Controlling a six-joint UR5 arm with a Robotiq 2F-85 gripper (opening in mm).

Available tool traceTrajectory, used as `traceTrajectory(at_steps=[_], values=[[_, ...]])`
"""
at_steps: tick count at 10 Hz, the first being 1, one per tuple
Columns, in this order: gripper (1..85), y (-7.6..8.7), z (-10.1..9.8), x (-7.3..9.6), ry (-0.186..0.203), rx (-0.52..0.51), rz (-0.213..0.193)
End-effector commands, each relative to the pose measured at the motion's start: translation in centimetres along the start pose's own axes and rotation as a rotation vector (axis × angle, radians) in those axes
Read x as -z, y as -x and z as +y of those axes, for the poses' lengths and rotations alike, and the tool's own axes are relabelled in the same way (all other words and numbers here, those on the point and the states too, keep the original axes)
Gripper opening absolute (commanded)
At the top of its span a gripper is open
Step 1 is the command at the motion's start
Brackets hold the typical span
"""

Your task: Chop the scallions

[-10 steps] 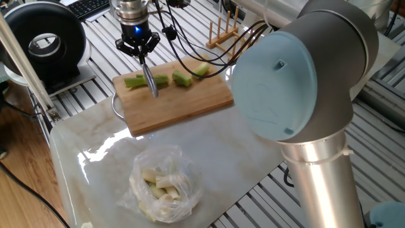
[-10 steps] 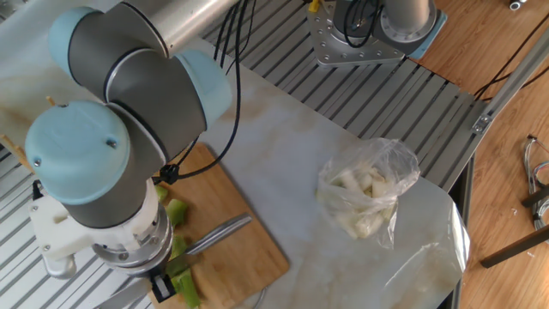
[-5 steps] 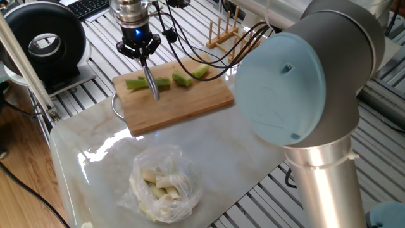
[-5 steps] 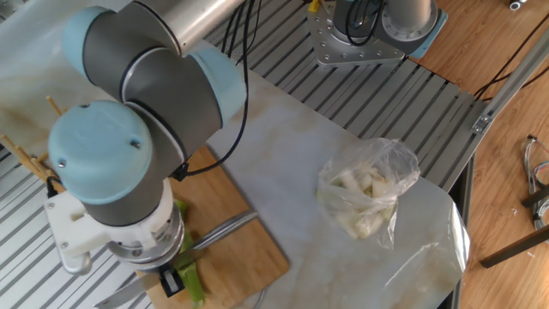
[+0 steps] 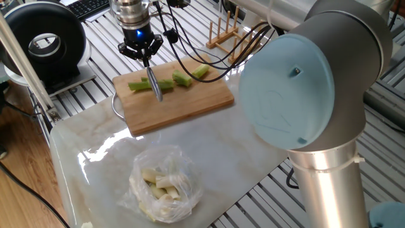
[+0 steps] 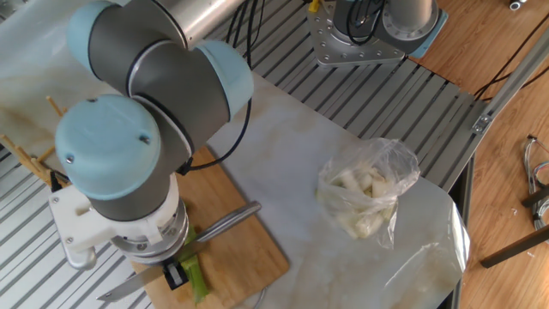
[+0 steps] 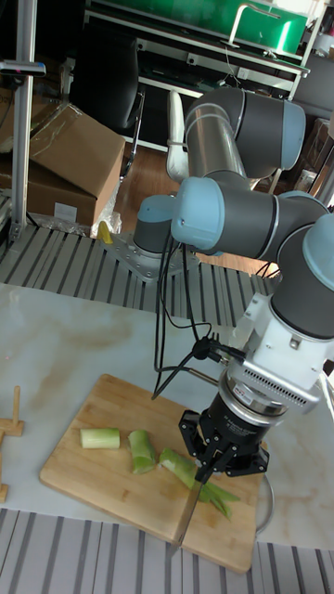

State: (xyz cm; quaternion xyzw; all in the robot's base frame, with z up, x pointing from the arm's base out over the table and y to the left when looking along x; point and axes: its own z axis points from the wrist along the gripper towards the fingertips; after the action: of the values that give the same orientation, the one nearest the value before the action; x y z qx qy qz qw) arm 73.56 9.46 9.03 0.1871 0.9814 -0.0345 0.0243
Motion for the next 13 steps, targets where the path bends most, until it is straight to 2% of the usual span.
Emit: traceTrajectory(at_steps=[1, 5, 9, 13], values=[[1.0, -0.3, 0.1, 0.6, 0.015, -0.01, 0.014], [1.0, -0.1, 0.6, -0.3, 0.023, -0.023, -0.001], [1.0, 0.1, 0.3, -1.1, 0.008, -0.031, -0.002], [1.0, 0.0, 0.0, -0.1, 0.003, -0.026, 0.007]])
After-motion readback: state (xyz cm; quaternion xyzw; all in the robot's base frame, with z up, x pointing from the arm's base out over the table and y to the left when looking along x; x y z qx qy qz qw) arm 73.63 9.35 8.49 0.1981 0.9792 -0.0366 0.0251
